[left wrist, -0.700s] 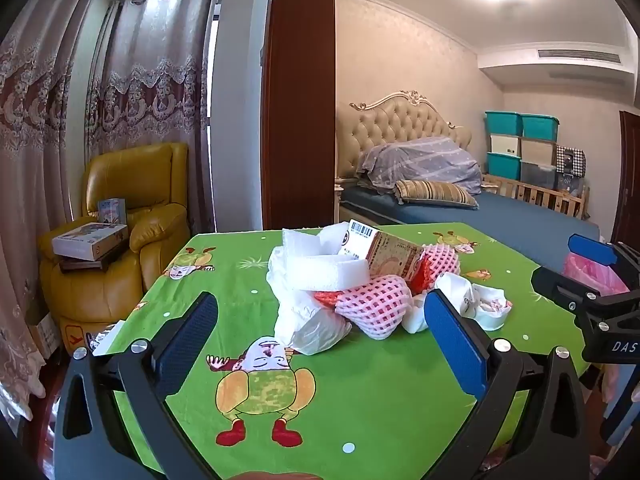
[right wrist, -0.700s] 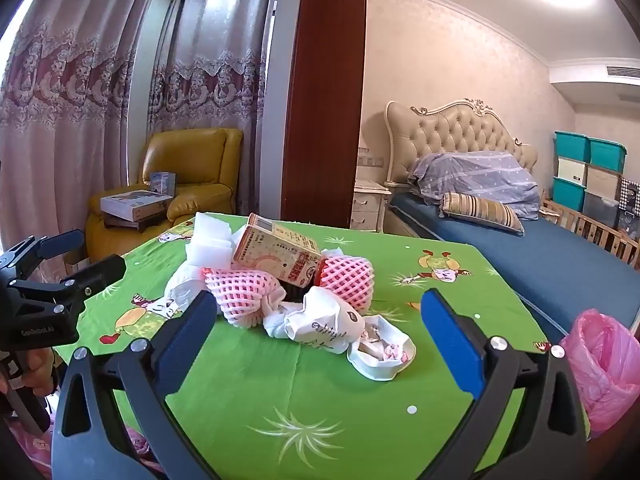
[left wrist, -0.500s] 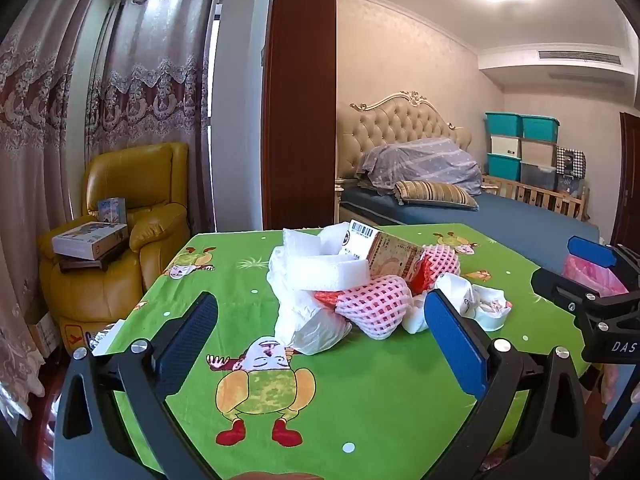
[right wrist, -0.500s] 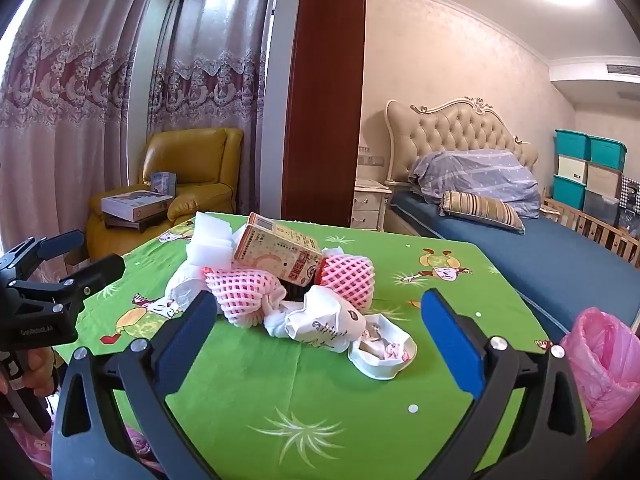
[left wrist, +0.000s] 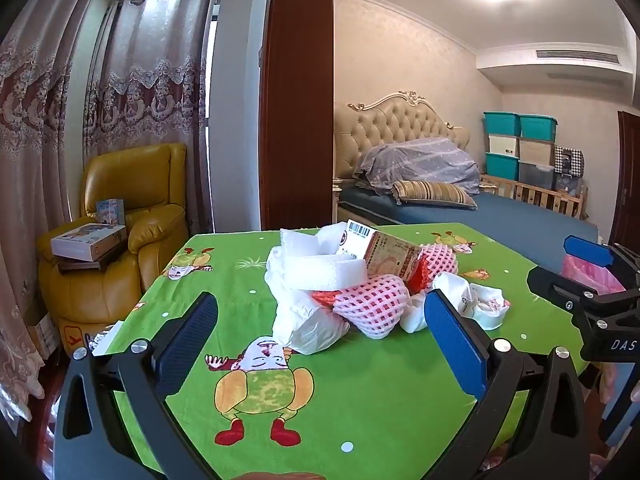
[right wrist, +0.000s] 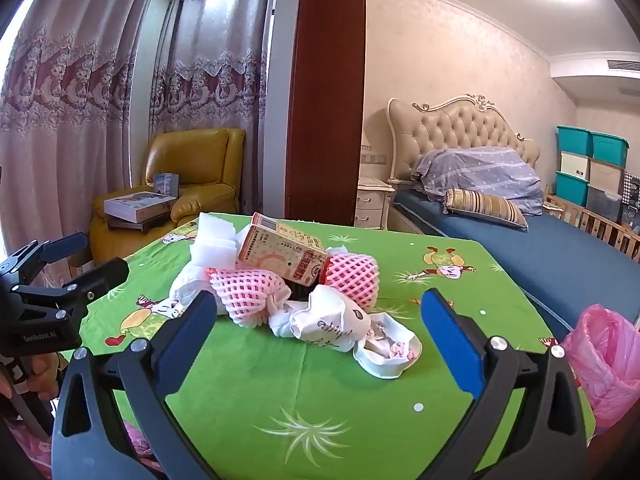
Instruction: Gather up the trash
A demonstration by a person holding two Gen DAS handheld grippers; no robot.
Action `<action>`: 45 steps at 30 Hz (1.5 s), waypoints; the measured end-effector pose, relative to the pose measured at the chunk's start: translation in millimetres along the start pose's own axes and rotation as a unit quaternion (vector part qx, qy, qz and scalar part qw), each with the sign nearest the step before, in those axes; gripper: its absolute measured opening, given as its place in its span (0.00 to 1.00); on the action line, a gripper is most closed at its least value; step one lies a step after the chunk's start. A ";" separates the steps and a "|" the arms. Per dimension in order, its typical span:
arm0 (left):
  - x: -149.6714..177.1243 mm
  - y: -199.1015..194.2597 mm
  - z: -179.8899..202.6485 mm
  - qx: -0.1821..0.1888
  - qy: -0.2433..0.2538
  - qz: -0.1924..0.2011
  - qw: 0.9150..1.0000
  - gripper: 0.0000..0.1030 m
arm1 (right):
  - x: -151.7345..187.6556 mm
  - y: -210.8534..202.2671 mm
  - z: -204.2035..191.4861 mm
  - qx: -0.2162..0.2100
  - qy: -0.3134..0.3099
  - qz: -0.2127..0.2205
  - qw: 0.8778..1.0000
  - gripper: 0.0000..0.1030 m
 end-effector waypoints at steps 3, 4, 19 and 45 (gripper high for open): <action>0.1 -0.1 0.0 0.000 0.000 0.000 1.000 0.94 | -0.2 0.4 -0.1 -0.002 0.001 0.000 1.000 0.96; 0.0 -0.2 0.0 0.000 0.000 0.000 1.000 0.94 | -0.2 0.1 0.1 -0.002 0.001 0.000 1.000 0.96; 0.0 0.1 -0.2 0.000 -0.001 -0.001 1.000 0.94 | -1.1 -0.3 -1.3 -0.003 0.004 0.000 1.000 0.96; 0.0 1.5 1.7 -0.001 -0.003 -0.002 1.000 0.94 | -0.3 0.9 0.2 -0.005 0.006 0.000 1.000 0.96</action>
Point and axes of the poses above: each gripper's, at about its wrist camera, not at the fingertips, and y roughly the way its jaws point, z to its right, x to its underside, the point moved 8 cm from there along y, roughly the way its jaws point, and after that the axes turned 9 degrees about -y, right-handed, at the moved point
